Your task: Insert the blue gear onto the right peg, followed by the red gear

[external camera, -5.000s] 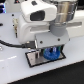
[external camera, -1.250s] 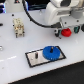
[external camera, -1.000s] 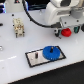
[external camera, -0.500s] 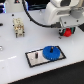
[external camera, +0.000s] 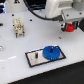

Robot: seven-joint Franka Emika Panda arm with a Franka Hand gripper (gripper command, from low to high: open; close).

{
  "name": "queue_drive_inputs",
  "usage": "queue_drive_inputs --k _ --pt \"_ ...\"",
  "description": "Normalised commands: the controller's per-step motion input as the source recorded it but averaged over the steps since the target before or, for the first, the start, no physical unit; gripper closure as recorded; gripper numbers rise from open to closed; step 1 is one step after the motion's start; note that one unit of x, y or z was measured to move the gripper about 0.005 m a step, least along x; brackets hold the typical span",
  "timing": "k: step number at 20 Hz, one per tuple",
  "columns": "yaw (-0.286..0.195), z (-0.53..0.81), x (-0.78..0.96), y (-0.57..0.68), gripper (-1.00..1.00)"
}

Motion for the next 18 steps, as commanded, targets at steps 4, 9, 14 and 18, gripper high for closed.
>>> queue_drive_inputs --k 4,9,14,18 --pt "0.0 0.54 0.46 -0.39 1.0" --pt "0.0 0.53 0.51 -0.41 1.0" --pt "0.0 0.47 0.57 -0.36 1.0" --pt "0.0 0.27 0.67 -0.32 1.0"
